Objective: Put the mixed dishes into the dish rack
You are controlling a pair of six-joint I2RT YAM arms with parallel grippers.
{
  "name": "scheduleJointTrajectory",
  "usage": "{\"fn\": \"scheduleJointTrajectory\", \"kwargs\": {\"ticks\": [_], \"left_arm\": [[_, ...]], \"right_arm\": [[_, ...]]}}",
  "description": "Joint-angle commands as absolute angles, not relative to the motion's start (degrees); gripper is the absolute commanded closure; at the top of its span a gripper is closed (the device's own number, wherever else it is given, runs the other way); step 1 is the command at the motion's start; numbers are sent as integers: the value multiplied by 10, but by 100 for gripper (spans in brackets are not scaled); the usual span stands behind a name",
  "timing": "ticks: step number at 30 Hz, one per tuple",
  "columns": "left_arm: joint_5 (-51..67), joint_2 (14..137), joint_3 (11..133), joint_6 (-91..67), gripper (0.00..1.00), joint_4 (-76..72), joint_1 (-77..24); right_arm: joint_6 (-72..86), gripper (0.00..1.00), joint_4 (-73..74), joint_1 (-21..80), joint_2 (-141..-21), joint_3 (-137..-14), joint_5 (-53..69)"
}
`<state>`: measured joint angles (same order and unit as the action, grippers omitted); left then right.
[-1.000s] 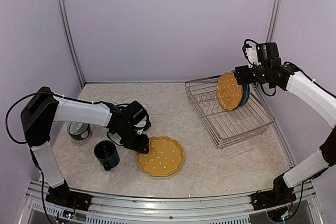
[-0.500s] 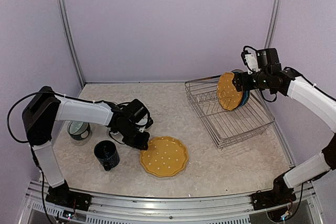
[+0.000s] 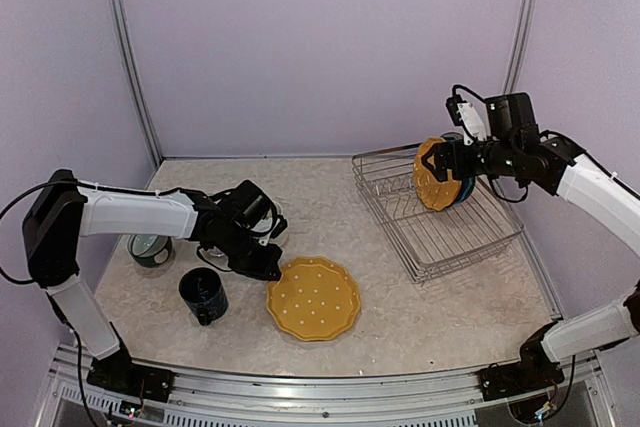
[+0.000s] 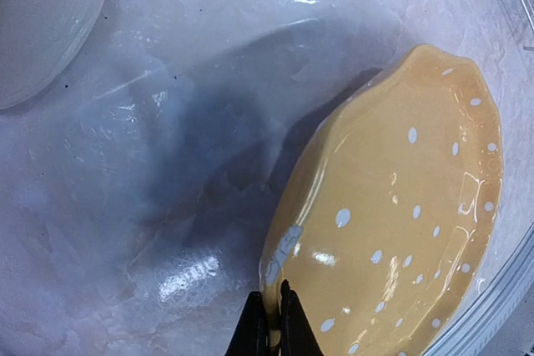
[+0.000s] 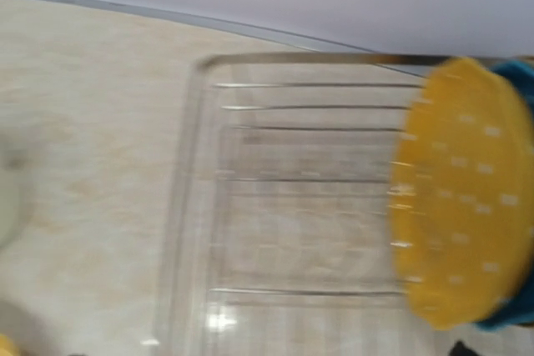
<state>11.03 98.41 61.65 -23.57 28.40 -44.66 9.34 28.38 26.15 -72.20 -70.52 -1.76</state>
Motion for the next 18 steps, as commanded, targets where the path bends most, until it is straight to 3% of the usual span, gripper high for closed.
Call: {"fn": "scheduleJointTrajectory", "kwargs": {"ticks": [1, 10, 18], "left_arm": [[160, 933, 606, -266, 100, 254, -436], [213, 860, 564, -326, 100, 198, -396], [185, 792, 543, -357, 100, 187, -373]], "right_arm": [[141, 7, 276, 309, -708, -684, 49], [212, 7, 205, 431, -771, -629, 78], [280, 3, 152, 480, -848, -620, 106]]}}
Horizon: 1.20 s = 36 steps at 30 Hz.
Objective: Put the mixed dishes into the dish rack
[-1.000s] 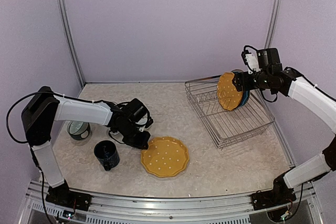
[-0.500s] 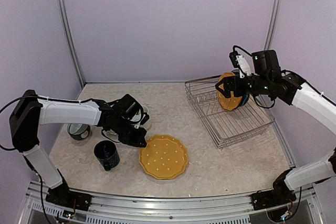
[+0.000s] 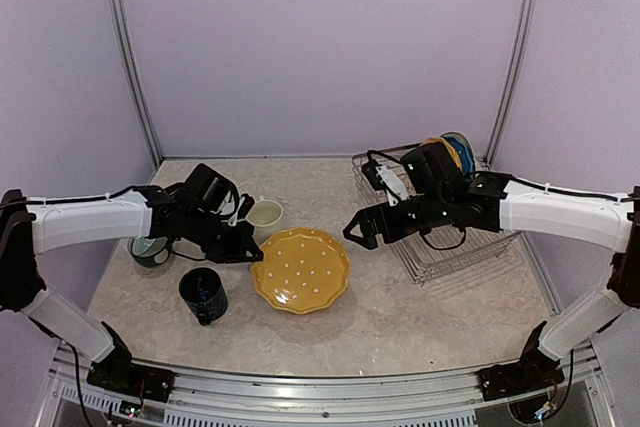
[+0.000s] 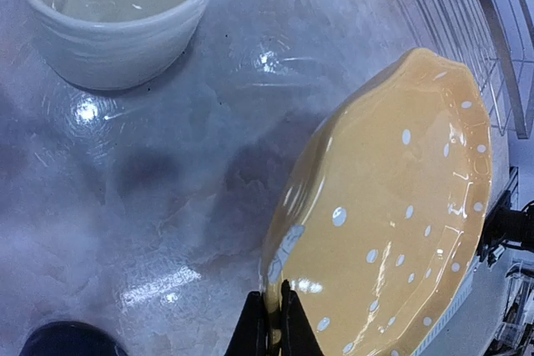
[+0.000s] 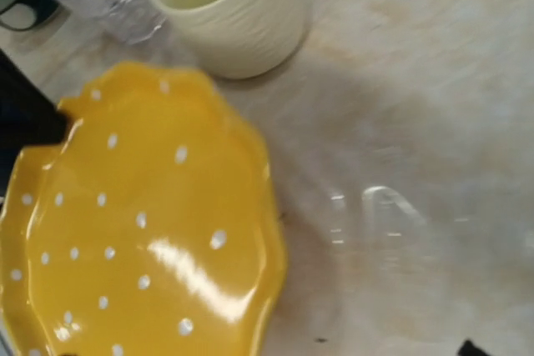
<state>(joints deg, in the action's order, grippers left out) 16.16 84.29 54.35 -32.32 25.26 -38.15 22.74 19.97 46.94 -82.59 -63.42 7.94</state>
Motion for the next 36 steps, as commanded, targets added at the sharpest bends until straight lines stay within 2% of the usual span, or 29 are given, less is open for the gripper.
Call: {"fn": "scheduleJointTrajectory", "kwargs": {"ticks": [1, 7, 15, 21, 28, 32, 36], "left_arm": [[179, 783, 541, -359, 100, 185, -372], [144, 740, 522, -374, 100, 163, -370], [124, 716, 512, -388, 100, 145, -370], [123, 716, 510, -388, 100, 141, -370], [123, 720, 509, -382, 100, 139, -370], [120, 721, 508, -377, 100, 134, -371], [113, 719, 507, -363, 100, 130, -379]], "right_arm": [[292, 3, 138, 481, -854, -614, 113], [373, 4, 28, 481, -888, -568, 169], [469, 17, -127, 481, -928, -510, 256], [507, 38, -205, 482, -947, -490, 290], [512, 65, -228, 481, -951, -493, 299], [509, 77, -219, 481, -952, -502, 298], [496, 98, -191, 482, -945, -514, 280]]}}
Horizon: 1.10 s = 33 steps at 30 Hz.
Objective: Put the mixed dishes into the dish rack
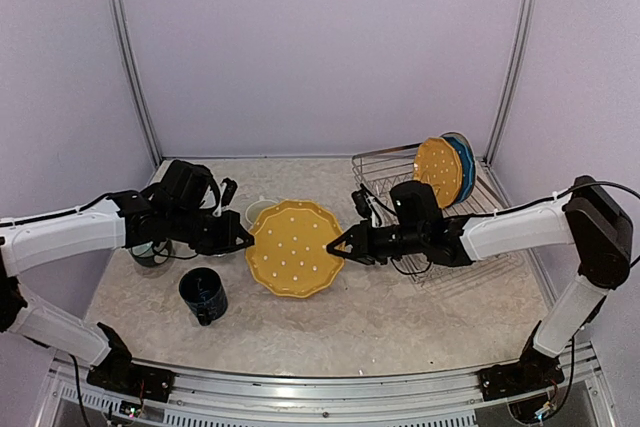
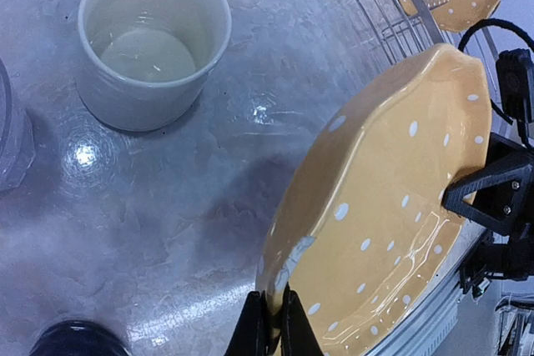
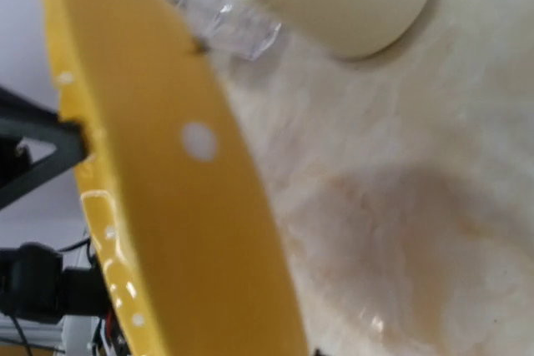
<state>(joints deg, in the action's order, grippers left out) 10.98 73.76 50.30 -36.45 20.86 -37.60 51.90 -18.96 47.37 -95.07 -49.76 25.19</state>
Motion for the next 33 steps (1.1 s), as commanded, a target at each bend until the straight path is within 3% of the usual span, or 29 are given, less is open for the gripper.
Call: {"fn": "scheduleJointTrajectory", "kwargs": {"ticks": [1, 6, 15, 20, 25, 33], "left_arm": [[109, 718, 507, -357, 100, 130, -382], [104, 717, 508, -331, 100, 127, -399], [111, 710, 513, -305, 51, 127, -411], [94, 698, 513, -307, 37, 135, -411], [73, 698, 523, -322, 14, 156, -413], [61, 706, 537, -327, 1, 174, -414]], "right_arm": [[492, 100, -182, 482, -942, -517, 273], [460, 100, -137, 479, -922, -541, 242], [405, 100, -63, 436, -829, -582, 197], [354, 100, 27, 385, -756, -627, 140], [279, 100, 154, 346, -719, -699, -1], [160, 100, 245, 307, -751, -805, -268]]}}
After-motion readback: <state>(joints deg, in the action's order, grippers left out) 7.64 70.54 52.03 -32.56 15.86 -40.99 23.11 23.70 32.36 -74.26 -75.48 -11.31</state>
